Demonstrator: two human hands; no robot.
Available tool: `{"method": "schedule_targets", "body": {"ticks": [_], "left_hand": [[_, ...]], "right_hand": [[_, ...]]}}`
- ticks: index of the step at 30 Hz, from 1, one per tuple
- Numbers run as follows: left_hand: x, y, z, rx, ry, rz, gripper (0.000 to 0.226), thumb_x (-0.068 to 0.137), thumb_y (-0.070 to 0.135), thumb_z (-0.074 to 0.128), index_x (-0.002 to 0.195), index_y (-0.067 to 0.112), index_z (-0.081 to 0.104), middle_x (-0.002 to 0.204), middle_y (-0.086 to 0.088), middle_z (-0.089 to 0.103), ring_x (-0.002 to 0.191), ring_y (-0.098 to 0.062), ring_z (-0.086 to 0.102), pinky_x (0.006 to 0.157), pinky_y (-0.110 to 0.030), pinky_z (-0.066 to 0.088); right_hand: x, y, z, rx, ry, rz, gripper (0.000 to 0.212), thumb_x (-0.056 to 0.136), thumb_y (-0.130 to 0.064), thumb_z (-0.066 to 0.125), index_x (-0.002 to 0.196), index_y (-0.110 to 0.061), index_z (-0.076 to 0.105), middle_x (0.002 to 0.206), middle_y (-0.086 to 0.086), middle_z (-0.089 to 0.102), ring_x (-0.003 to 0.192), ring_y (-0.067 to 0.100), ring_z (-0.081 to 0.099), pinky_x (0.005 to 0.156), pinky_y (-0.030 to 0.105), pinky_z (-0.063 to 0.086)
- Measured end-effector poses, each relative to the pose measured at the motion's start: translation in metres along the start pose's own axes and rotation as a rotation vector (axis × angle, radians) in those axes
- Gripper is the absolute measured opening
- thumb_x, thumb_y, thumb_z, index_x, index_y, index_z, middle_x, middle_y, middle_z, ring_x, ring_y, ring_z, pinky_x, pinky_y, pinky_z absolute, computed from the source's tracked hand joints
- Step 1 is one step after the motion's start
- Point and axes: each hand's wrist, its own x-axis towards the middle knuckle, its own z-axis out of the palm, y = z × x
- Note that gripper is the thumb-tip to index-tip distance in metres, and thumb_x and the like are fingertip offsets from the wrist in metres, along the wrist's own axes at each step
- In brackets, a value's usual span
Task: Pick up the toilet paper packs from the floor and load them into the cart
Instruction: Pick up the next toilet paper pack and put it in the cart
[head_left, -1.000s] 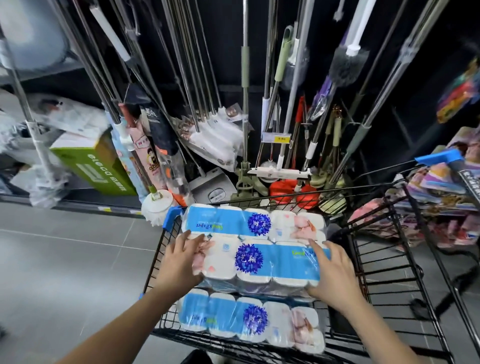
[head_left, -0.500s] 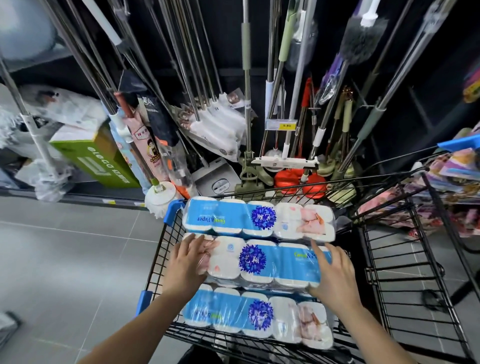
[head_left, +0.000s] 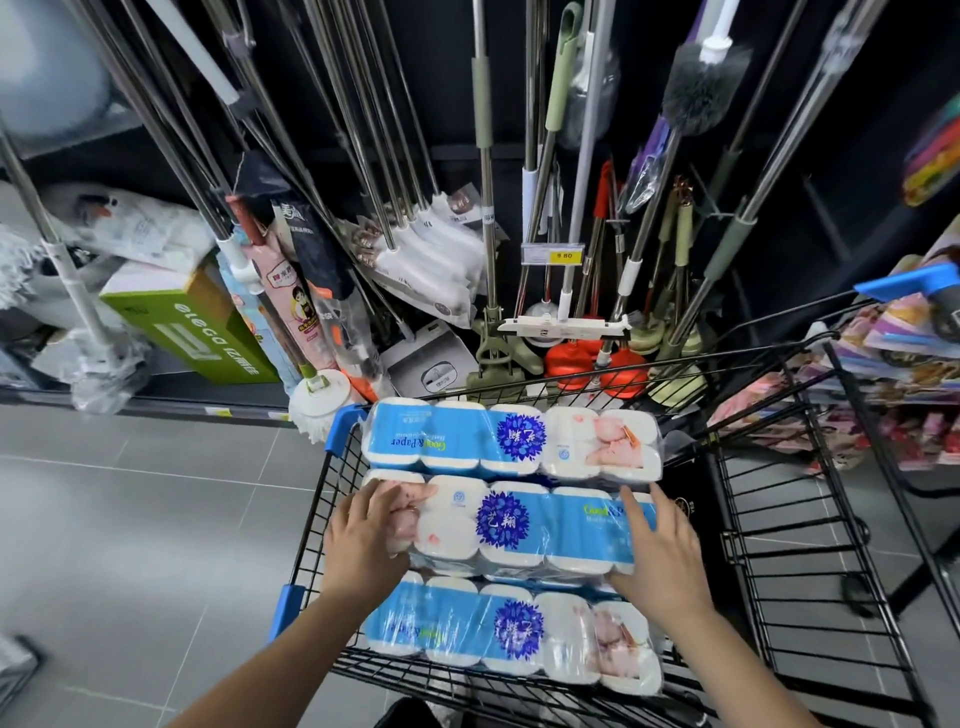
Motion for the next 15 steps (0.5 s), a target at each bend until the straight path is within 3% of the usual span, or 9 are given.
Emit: {"method": "schedule_targets", "body": {"ticks": [3, 7, 15], "left_hand": [[-0.003, 0.013, -0.005, -0.025, -0.010, -0.028, 0.083, 0.077, 0.032, 0.078, 0.152, 0.029, 0.041, 0.163, 0.002, 0.033, 0.146, -0.031, 0.029, 0.122, -0.049, 0.027], [0.002, 0.033, -0.018, -0.060, 0.033, 0.022, 0.070, 0.085, 0.030, 0.071, 0.150, 0.031, 0.044, 0.161, 0.003, 0.037, 0.145, -0.029, 0.034, 0.120, -0.049, 0.028], [0.019, 0.063, -0.053, -0.148, 0.106, 0.155, 0.064, 0.092, 0.040, 0.070, 0.151, 0.028, 0.045, 0.160, 0.001, 0.039, 0.145, -0.026, 0.036, 0.119, -0.044, 0.032]], "right_hand": [[-0.004, -0.003, -0.007, 0.089, 0.004, 0.011, 0.115, 0.077, -0.049, 0.079, 0.162, -0.027, 0.004, 0.165, 0.011, 0.002, 0.154, 0.031, 0.012, 0.125, 0.042, 0.019], [-0.009, -0.009, -0.022, 0.204, 0.077, 0.013, 0.099, 0.081, -0.035, 0.076, 0.160, -0.025, 0.019, 0.157, 0.006, 0.024, 0.144, 0.028, 0.032, 0.118, 0.039, 0.032], [-0.009, -0.025, -0.069, 0.302, 0.203, -0.038, 0.088, 0.083, -0.038, 0.075, 0.157, -0.033, 0.028, 0.138, -0.001, 0.043, 0.125, 0.023, 0.049, 0.105, 0.039, 0.044]]}}
